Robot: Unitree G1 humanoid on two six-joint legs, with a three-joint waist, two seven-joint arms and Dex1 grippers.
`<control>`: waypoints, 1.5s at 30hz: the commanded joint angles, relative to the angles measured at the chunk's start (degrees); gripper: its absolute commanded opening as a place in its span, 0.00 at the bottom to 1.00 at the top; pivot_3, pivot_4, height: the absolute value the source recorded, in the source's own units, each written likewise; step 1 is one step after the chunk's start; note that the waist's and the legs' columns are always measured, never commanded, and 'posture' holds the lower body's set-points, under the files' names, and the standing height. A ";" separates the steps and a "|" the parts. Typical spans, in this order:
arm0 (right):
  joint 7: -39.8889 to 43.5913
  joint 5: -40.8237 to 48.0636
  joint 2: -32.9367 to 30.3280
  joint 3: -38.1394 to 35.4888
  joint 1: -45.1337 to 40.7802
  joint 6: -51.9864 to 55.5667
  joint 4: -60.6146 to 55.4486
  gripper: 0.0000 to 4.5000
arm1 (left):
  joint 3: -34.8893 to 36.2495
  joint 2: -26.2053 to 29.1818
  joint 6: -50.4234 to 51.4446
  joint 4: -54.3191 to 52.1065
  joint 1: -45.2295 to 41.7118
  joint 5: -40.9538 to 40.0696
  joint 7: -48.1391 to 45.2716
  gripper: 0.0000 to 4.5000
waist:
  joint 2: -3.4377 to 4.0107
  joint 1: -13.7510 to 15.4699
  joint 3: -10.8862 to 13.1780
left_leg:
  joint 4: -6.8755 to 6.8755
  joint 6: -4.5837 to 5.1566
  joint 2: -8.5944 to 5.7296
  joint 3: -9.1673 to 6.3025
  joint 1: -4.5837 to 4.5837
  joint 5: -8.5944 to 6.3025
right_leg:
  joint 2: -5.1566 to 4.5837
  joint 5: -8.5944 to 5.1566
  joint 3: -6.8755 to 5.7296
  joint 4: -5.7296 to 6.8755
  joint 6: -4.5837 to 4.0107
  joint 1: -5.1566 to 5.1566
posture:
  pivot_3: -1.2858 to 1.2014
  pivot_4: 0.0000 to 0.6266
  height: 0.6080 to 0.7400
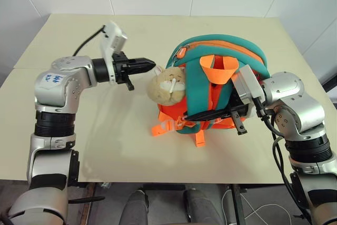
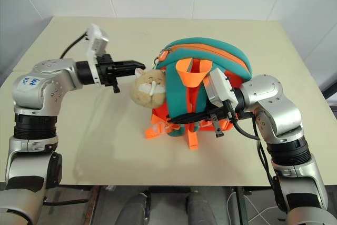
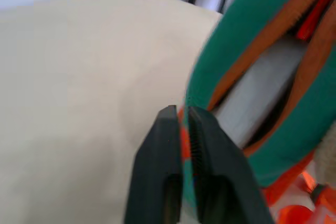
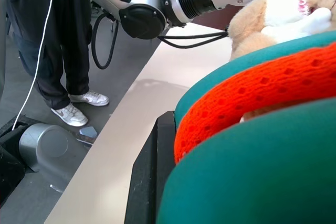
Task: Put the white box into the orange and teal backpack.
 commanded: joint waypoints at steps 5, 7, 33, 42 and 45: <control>-1.09 0.30 0.32 -0.55 -0.87 -0.51 -1.22 0.00 | -4.66 -5.29 -0.08 2.39 -2.86 -0.71 -2.76 0.01 | 0.00 -0.04 0.00 | 0.00 0.00 0.01 0.00 0.00 0.00 | 0.01 0.00 0.01 0.01 0.00 -0.01 | 0.52 0.24 1.00; -1.33 0.19 0.37 -0.53 -0.93 -0.53 -1.26 0.00 | -5.60 -6.12 -0.33 2.79 -2.64 -0.18 -2.77 0.01 | 0.00 -0.10 0.00 | -0.01 0.00 0.01 0.00 0.01 0.00 | 0.02 0.00 0.01 0.01 0.00 -0.01 | 0.52 0.24 1.00; -3.52 3.91 0.97 -2.62 0.99 1.74 -1.23 0.00 | 12.15 11.15 13.79 -22.70 8.23 -20.78 -2.97 1.00 | 0.00 -0.23 0.00 | -0.05 0.00 0.03 -0.02 0.01 0.00 | 0.00 0.00 0.00 -0.02 -0.01 0.00 | 0.52 0.24 1.00; -3.54 3.00 0.71 -2.11 1.20 1.16 -0.84 0.00 | 7.77 6.70 16.34 -26.50 8.62 -24.66 3.48 1.00 | 0.00 -0.32 0.00 | -0.06 -0.01 0.03 -0.02 0.02 0.00 | 0.01 0.00 0.01 -0.04 0.00 0.01 | 0.52 0.24 1.00; -3.72 2.83 0.69 -2.08 1.35 1.10 -1.04 0.00 | 5.86 6.32 16.08 -26.71 8.64 -24.67 3.91 1.00 | 0.00 -0.28 0.00 | -0.05 -0.01 0.02 -0.02 0.02 0.00 | 0.00 0.00 0.01 -0.04 0.00 0.01 | 0.52 0.24 1.00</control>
